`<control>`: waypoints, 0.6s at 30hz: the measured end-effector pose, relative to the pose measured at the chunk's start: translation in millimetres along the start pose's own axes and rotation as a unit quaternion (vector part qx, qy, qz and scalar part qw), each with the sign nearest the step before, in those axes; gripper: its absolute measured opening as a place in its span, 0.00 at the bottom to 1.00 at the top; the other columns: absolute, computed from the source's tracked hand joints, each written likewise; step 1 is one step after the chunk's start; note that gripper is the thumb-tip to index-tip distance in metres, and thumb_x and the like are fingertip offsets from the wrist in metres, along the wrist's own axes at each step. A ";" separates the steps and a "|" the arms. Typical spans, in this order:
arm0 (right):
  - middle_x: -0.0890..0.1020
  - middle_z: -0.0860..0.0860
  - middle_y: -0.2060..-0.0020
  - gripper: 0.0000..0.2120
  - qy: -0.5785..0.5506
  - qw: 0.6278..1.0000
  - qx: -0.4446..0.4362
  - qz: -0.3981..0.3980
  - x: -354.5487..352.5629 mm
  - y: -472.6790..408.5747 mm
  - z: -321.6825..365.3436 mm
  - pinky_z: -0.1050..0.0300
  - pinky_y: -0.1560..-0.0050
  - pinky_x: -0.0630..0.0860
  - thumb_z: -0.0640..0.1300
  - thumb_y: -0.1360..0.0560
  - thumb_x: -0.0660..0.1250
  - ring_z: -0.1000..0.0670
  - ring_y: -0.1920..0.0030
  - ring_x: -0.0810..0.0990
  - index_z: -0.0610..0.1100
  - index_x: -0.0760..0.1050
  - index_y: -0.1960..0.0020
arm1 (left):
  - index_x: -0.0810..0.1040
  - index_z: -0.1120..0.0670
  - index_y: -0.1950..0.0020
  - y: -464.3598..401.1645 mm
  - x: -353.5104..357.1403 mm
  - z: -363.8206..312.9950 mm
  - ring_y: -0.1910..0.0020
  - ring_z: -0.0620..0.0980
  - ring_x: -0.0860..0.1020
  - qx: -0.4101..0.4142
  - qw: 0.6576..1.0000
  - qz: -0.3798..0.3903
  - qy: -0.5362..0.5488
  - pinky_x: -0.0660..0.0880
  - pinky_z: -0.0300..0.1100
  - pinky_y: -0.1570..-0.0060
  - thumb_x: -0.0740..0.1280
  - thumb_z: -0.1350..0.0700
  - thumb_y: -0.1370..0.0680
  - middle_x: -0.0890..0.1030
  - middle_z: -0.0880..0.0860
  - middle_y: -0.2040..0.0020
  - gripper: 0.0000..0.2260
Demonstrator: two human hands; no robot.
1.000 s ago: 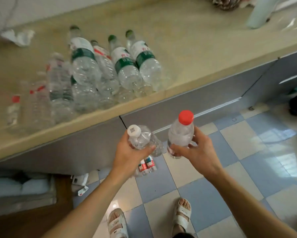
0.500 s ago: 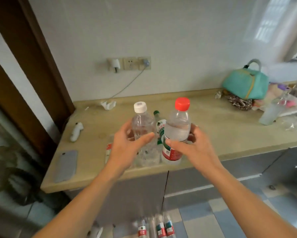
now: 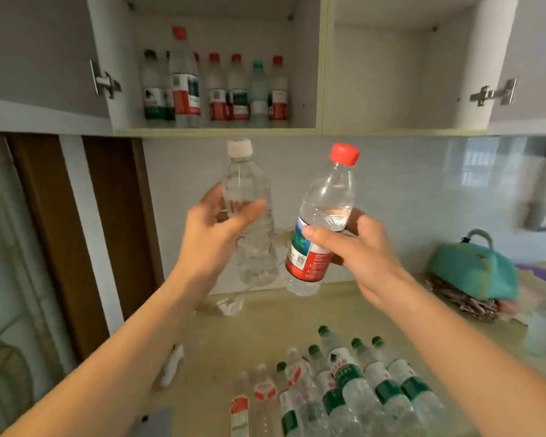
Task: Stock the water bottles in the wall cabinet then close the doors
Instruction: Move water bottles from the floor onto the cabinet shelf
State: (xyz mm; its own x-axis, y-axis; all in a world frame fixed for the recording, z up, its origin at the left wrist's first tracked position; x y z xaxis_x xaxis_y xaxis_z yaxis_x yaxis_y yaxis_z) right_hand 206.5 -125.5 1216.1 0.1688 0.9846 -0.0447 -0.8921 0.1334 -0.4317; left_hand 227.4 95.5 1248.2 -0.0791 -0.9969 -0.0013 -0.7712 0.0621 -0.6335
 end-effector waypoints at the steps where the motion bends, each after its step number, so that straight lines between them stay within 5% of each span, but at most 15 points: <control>1: 0.87 0.53 0.50 0.19 -0.002 1.000 -0.011 0.002 0.1 -10.6 10.1 0.49 0.48 0.81 0.52 0.37 0.81 0.52 0.48 0.86 0.55 0.83 0.48 | 0.82 0.49 0.41 -12.4 -1.0 -10.0 0.49 0.44 0.84 0.010 1.000 -0.012 -0.004 0.81 0.38 0.55 0.75 0.51 0.25 0.86 0.46 0.48 0.12; 7: 0.87 0.54 0.50 0.25 -0.025 0.996 -0.090 0.007 2.3 -80.4 68.1 0.42 0.41 0.81 0.57 0.40 0.81 0.51 0.47 0.86 0.53 0.82 0.45 | 0.81 0.41 0.39 -80.5 -10.7 -55.8 0.44 0.46 0.83 0.047 0.997 -0.055 -0.009 0.79 0.52 0.42 0.74 0.46 0.25 0.85 0.43 0.44 0.15; 13: 0.87 0.58 0.54 0.22 -0.070 0.989 -0.129 -0.016 4.2 -144.5 96.2 0.51 0.50 0.81 0.51 0.34 0.82 0.55 0.52 0.86 0.51 0.79 0.44 | 0.82 0.47 0.40 -135.3 -23.5 -79.5 0.50 0.47 0.86 0.071 0.994 -0.084 0.019 0.81 0.38 0.61 0.76 0.49 0.26 0.87 0.48 0.48 0.16; 18: 0.87 0.60 0.57 0.15 -0.052 0.983 -0.173 -0.028 16.7 -200.3 115.4 0.59 0.59 0.79 0.45 0.30 0.80 0.59 0.57 0.86 0.54 0.78 0.47 | 0.83 0.45 0.41 -189.5 -39.6 -82.9 0.52 0.44 0.85 0.088 0.990 -0.113 -0.018 0.82 0.40 0.61 0.76 0.49 0.26 0.86 0.44 0.50 0.14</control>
State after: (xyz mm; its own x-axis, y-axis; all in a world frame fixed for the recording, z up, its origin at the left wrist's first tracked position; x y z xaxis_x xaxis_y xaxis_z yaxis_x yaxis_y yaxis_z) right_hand 339.7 -122.7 1405.8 0.1537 0.9854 0.0735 -0.6835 0.1598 -0.7122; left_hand 324.4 127.3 1432.5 0.1075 -0.9856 0.1304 -0.6448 -0.1689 -0.7454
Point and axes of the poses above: each hand's wrist, its own y-axis away from the middle knuckle, its own x-axis out of the palm, z = x × y, the point moved 7 cm from there along -y, towards the middle knuckle
